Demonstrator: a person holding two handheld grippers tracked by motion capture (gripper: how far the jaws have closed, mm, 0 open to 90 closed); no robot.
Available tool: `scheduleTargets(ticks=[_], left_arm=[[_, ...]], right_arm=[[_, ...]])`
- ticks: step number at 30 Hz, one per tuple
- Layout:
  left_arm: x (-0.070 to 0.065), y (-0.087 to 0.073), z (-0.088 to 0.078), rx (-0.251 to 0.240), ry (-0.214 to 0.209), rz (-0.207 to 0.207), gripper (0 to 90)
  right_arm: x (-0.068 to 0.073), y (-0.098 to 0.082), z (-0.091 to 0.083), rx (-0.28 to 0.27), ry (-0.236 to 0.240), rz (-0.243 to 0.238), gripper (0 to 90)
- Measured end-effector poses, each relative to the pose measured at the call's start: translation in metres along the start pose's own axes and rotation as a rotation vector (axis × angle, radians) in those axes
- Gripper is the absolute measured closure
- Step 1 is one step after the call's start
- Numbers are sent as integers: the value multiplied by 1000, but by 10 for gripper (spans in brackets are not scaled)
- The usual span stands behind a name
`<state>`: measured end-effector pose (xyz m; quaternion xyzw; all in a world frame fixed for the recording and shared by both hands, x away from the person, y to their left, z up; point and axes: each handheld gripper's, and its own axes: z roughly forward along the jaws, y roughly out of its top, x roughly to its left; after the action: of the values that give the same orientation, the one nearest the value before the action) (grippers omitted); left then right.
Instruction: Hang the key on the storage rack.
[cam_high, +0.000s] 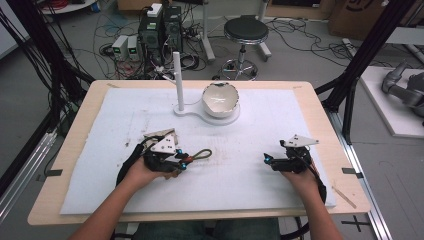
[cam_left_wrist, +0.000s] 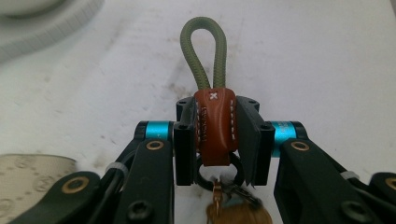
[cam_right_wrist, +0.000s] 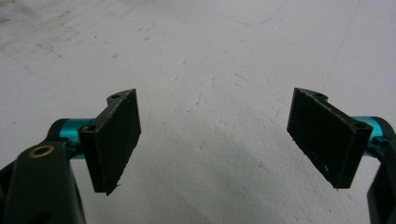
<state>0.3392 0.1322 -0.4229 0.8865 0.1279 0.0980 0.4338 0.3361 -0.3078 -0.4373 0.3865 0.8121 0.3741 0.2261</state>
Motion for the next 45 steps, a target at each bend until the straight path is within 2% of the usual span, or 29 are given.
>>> scheduleTargets(ticks=[3,8,13,19,28,29,37,40,45], left_arm=[[0,8,-11,-58,24,-1,696],[5,19,-28,-108,89,-26,696],[19,32,-53,-152,180,-53,696],[38,52,-78,-178,269,-54,696],[66,69,-100,-176,379,-80,695],[68,70,-102,-188,389,-86,696],[79,82,-105,-175,445,-82,695],[83,87,-104,-152,460,-72,695],[91,91,-101,-129,493,-77,695]], right_arm=[[2,0,-1,-4,2,6,177],[6,4,2,-4,12,-5,177],[11,7,5,-2,23,-19,176],[14,9,7,-3,31,-26,177],[14,9,9,-1,35,-29,176],[14,9,9,-1,35,-30,176],[14,9,9,1,34,-22,176],[14,9,9,1,34,-24,176],[14,9,9,0,33,-24,176]])
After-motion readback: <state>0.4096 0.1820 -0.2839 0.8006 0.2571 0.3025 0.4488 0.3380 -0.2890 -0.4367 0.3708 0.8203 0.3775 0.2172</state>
